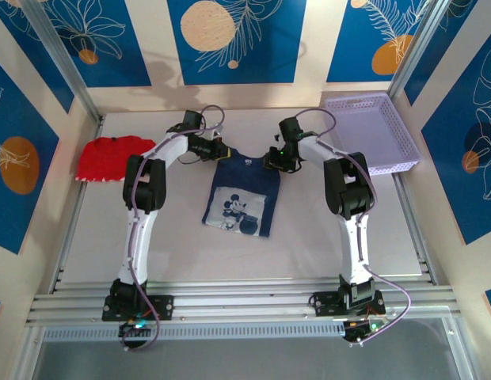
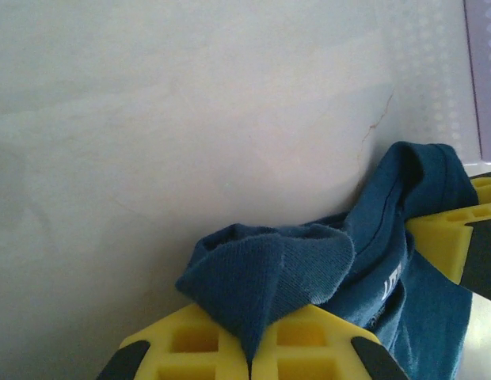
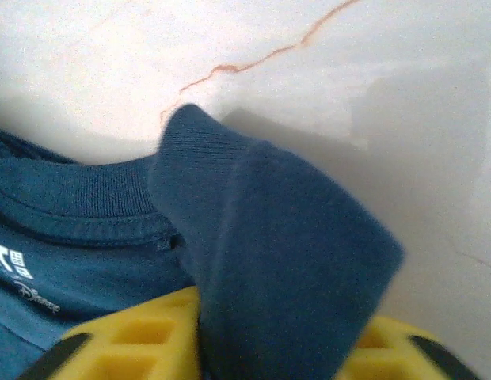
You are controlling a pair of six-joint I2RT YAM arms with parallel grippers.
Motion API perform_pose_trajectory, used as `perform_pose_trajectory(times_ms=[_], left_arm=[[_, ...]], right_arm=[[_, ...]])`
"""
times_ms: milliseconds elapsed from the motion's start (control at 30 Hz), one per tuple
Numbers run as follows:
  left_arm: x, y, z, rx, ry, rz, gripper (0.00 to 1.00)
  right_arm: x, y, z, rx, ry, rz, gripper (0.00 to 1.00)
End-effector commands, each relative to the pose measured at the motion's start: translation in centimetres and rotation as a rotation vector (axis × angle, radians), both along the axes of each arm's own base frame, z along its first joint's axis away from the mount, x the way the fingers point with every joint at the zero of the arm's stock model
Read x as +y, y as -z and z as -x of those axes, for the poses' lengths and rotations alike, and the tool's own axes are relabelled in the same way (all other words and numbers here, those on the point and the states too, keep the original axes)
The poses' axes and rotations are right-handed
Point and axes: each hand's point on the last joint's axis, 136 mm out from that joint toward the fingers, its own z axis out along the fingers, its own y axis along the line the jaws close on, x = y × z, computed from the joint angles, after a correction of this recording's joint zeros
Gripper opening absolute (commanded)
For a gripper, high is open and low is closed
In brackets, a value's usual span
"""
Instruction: Fold the inside-out t-shirt
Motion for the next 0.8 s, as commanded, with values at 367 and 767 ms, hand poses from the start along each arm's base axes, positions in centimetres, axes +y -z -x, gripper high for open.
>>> perform_pose_trajectory(times_ms=[367,767], left_arm=[[0.7,-2.5,-1.5,-0.066,-0.025,-0.018,0.00],[1.3,-13.0,-5.1,-0.261,-0.099,0.040,0.00]], right_arm=[[0.4,-5.6,-2.3,-0.197,-0.031,-0.154,0.00],[1.0,-15.4,-6.7,-0.455,-0.107,-0.268,0.00]])
